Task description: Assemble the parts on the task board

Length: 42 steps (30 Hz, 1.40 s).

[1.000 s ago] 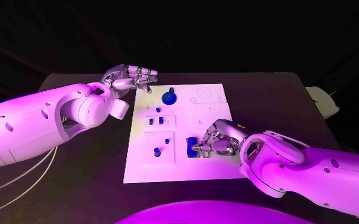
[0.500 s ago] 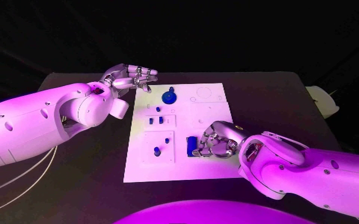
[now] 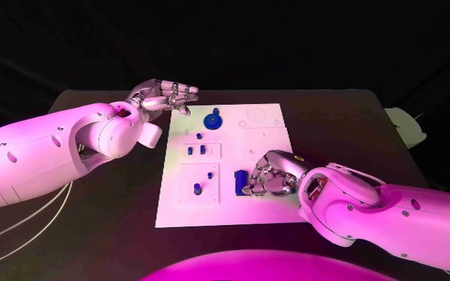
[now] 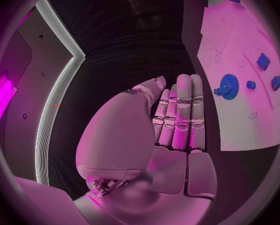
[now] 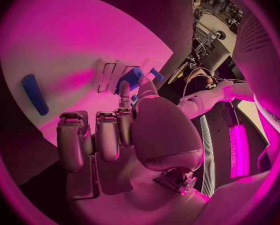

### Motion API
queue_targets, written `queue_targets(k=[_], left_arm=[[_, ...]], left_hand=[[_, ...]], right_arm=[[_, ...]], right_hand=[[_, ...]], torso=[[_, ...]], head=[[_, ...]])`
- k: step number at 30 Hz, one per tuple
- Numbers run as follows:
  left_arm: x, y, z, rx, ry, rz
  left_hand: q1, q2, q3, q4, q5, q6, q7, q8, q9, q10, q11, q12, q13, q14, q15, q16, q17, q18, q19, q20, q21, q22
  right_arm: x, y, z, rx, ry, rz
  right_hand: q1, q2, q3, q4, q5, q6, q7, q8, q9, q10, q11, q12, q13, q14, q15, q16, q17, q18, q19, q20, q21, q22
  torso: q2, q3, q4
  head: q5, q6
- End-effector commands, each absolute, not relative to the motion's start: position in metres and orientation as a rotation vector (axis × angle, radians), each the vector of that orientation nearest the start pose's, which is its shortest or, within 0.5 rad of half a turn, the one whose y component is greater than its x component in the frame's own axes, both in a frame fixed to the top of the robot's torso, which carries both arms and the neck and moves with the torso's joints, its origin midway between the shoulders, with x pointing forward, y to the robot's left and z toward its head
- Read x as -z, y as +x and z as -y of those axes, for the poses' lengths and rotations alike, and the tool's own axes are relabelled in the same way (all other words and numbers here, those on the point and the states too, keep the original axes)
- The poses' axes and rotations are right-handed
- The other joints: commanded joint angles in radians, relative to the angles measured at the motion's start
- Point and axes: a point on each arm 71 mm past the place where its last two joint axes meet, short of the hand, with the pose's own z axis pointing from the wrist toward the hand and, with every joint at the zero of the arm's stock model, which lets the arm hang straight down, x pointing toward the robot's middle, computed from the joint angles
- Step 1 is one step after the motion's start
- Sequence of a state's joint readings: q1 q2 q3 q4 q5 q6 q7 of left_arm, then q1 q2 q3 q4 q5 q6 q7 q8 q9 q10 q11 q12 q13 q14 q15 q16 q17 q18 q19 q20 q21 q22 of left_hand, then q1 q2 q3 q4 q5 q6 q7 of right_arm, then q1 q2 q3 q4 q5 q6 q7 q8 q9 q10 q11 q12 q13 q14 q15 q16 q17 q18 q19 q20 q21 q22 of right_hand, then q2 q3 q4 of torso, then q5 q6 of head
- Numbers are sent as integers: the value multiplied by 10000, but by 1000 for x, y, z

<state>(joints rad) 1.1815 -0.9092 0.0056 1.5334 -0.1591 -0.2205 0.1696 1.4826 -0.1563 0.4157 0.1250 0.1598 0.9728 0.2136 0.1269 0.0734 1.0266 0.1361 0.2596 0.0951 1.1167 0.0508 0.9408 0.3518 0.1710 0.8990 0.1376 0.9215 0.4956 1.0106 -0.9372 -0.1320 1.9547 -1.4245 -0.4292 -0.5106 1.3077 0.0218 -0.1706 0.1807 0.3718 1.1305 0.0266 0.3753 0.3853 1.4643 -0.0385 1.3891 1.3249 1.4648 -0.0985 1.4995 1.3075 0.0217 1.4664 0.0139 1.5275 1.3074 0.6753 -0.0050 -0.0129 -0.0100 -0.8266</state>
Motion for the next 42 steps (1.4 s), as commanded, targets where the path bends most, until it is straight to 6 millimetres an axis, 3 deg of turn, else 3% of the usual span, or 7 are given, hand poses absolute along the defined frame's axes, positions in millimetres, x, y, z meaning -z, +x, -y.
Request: queue_targets(k=[1, 16, 18, 21, 27, 31, 42], left_arm=[[181, 486, -231, 14446, -10555, -16495], [181, 486, -233, 14390, -10584, -16486], [181, 486, -232, 14411, -10574, -16494], [181, 486, -228, 14483, -10544, -16535], [181, 487, -227, 14501, -10539, -16551], [182, 487, -228, 14457, -10560, -16528], [181, 487, -230, 14408, -10579, -16492]], left_hand=[[-6, 53, -25, -49, 8, -65, -35, 30, -12, -65, 5, 68, -10, -33, 18, -54, -17, 135, -3, 51, -44, -12], [-12, 54, -29, -54, 9, -73, -35, 33, -11, -76, 6, 81, -10, -31, 19, -55, -19, 135, 0, 53, -48, -17], [-12, 54, -29, -54, 9, -73, -35, 33, -11, -76, 6, 81, -10, -31, 19, -55, -19, 135, 0, 53, -48, -17], [2, 58, -23, -68, 11, -74, -37, 36, -11, -80, 3, 88, -10, -31, 17, -55, -20, 138, 3, 51, -49, -18], [2, 58, -23, -68, 11, -74, -37, 36, -11, -80, 3, 88, -10, -31, 17, -55, -20, 138, 3, 51, -49, -18], [16, 62, -17, -81, 13, -76, -39, 39, -10, -83, 1, 96, -10, -31, 14, -56, -21, 139, 5, 49, -49, -19], [16, 62, -17, -81, 13, -76, -39, 39, -10, -83, 1, 96, -10, -31, 14, -56, -21, 139, 5, 49, -49, -19]], right_arm=[[252, 347, 153, -6488, 955, -19512], [251, 345, 159, -6303, 474, -19455], [251, 345, 159, -6375, 335, -19553], [251, 344, 158, -6531, 182, -19637], [250, 342, 160, -6623, 149, -19571], [248, 341, 166, -6539, 222, -19472], [242, 346, 211, -5231, 416, -18920]], right_hand=[[289, 184, 66, 9, 38, -10, -86, 55, 13, 323, -114, 69, 1121, 797, -65, 65, 1268, -130, 887, -39, 34, 2520], [502, 52, 232, -64, 373, -24, -105, 55, 33, 354, -138, 108, 1174, 803, -93, 85, 1311, -143, 911, -70, 97, 2538], [237, -97, 105, 105, 7, 6, -75, 72, 45, 349, -111, 85, 1164, 799, -67, 76, 1294, -139, 902, -57, 76, 2531], [-325, -429, -211, 446, -1082, 35, -1, 105, 76, 330, -46, 25, 1130, 789, -18, 55, 1254, -126, 876, -29, 14, 2514], [-967, -811, -539, 971, -1737, -21, 39, 136, 127, 292, -1, -61, 1088, 778, 20, 27, 1205, -109, 845, 23, -61, 2492], [-902, -773, -496, 978, -1703, -26, 35, 146, 139, 296, -4, -50, 1099, 780, 20, 31, 1214, -111, 849, 26, -50, 2495], [-790, -558, -508, 1071, -748, -368, 156, -17, 121, 179, 90, -285, 971, 752, 88, -42, 1085, -78, 784, 76, -208, 2450]], torso=[[-5, 5, -16], [-6, 13, -25], [-5, 12, -18], [-3, 8, -18], [-9, 1, -23], [-6, 16, -5], [-11, 0, -22]], head=[[-11, -8], [3, -22], [8, -27], [1, -22], [-27, -5], [-37, -15], [-93, 19]])
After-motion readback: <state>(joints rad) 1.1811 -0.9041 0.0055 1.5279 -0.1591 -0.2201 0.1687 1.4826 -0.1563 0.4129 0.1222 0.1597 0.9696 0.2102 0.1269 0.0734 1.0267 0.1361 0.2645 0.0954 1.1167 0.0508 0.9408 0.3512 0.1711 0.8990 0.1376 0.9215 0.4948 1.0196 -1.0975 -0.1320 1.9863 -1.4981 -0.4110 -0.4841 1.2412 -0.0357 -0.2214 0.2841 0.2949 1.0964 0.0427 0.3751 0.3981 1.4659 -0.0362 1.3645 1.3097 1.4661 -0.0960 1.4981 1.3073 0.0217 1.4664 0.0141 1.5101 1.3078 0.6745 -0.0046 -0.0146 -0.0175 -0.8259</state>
